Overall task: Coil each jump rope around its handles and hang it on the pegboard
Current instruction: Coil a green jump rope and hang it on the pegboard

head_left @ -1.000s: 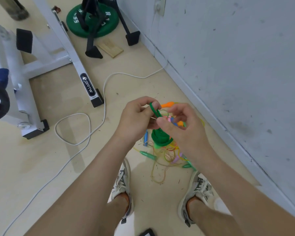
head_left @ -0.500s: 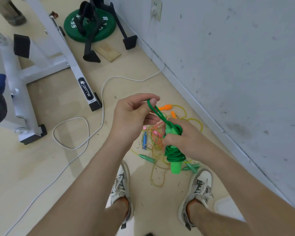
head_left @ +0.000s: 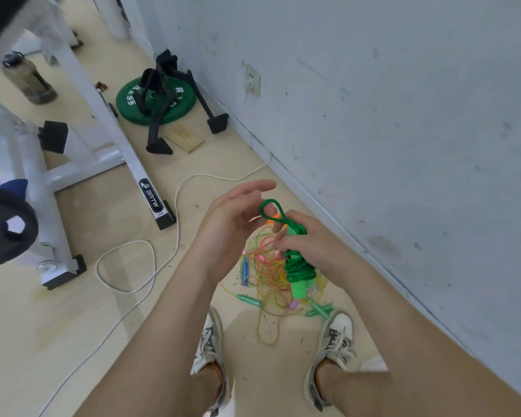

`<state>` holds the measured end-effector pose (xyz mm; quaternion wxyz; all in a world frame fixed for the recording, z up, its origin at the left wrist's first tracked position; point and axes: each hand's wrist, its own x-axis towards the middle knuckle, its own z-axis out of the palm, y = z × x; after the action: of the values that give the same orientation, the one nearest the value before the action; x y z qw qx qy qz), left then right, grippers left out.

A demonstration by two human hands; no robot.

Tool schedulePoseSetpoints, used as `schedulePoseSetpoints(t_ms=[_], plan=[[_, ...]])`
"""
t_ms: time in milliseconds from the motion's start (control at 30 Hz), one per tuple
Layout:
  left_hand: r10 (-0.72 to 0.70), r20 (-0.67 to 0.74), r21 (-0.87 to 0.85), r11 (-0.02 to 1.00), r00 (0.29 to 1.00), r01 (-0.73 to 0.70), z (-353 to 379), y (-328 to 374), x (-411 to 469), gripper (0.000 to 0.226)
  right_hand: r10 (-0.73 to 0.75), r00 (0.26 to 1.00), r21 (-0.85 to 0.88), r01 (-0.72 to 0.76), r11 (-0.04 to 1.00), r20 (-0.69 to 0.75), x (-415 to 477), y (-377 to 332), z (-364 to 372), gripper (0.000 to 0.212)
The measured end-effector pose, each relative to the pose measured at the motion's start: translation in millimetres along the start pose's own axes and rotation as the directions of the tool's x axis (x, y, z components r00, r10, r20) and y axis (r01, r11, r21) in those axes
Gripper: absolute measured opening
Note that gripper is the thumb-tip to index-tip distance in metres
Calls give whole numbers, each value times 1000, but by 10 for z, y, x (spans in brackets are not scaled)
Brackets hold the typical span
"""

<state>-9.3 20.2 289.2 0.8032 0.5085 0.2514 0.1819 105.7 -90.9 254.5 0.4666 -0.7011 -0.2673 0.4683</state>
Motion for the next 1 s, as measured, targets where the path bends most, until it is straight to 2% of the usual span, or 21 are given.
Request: schedulePoseSetpoints(t_ms=[67, 133, 200, 233, 300, 433, 533, 567, 600, 667, 700, 733, 767, 800, 833, 867, 900, 933, 1000], plan=[[59, 22, -13, 998, 998, -59, 131, 139, -99, 25, -63, 998, 20, 63, 998, 1, -156, -134, -6, 22], [115, 34, 44, 992, 993, -117, 249, 290, -205, 29, -111, 993, 109, 105, 989, 50, -361, -287, -15, 24], [170, 43, 112, 978, 985, -174, 373, 467, -318, 37, -160, 986, 200, 149, 968, 41, -573, -451, -41, 14], [200, 42, 136, 970, 979, -204, 439, 564, -373, 41, -205, 979, 227, 198, 954, 9, -683, -546, -53, 10], [254, 39, 165, 952, 966, -257, 572, 750, -477, 49, -278, 958, 260, 288, 922, -75, -885, -749, -53, 17], [342, 87, 265, 897, 936, -353, 900, 1162, -724, 59, -301, 925, 289, 362, 886, -233, -1295, -1192, 9, 24], [409, 102, 433, 803, 907, -410, 1151, 1452, -936, 56, -340, 866, 149, 416, 897, -367, -1620, -1463, 0, 24], [456, 116, 527, 725, 883, -443, 1208, 1505, -982, 54, -371, 832, 50, 427, 903, -413, -1678, -1515, -17, 23], [530, 153, 650, 581, 834, -489, 1257, 1544, -1025, 50, -415, 787, -62, 437, 897, -456, -1739, -1571, -34, 22], [678, 326, 825, 135, 658, -548, 1384, 1614, -1183, 39, -533, 664, -277, 459, 844, -525, -1919, -1708, -79, 21], [712, 409, 833, -37, 571, -552, 1450, 1640, -1262, 35, -570, 606, -336, 464, 820, -555, -2010, -1780, -105, 20], [740, 450, 821, -124, 500, -557, 1527, 1673, -1339, 32, -586, 564, -349, 478, 806, -582, -2115, -1858, -129, 20], [768, 442, 807, -113, 464, -580, 1600, 1704, -1393, 30, -583, 541, -316, 509, 801, -606, -2220, -1932, -163, 20], [793, 367, 781, 21, 486, -624, 1665, 1763, -1442, 29, -563, 536, -247, 549, 798, -629, -2321, -2001, -202, 20], [773, 239, 705, 278, 588, -652, 1734, 1852, -1507, 25, -529, 547, -149, 590, 794, -649, -2427, -2064, -243, 21], [666, 140, 534, 573, 733, -622, 1811, 1944, -1589, 19, -490, 569, -40, 625, 779, -661, -2528, -2123, -283, 21], [507, 130, 320, 792, 852, -520, 1880, 2026, -1670, 11, -457, 593, 58, 649, 759, -663, -2616, -2172, -315, 21], [384, 181, 170, 895, 905, -413, 1942, 2089, -1736, 8, -438, 609, 117, 660, 742, -661, -2695, -2218, -339, 21], [316, 283, 100, 929, 905, -356, 2058, 2154, -1816, 13, -442, 602, 100, 658, 746, -665, -2815, -2291, -375, 21]])
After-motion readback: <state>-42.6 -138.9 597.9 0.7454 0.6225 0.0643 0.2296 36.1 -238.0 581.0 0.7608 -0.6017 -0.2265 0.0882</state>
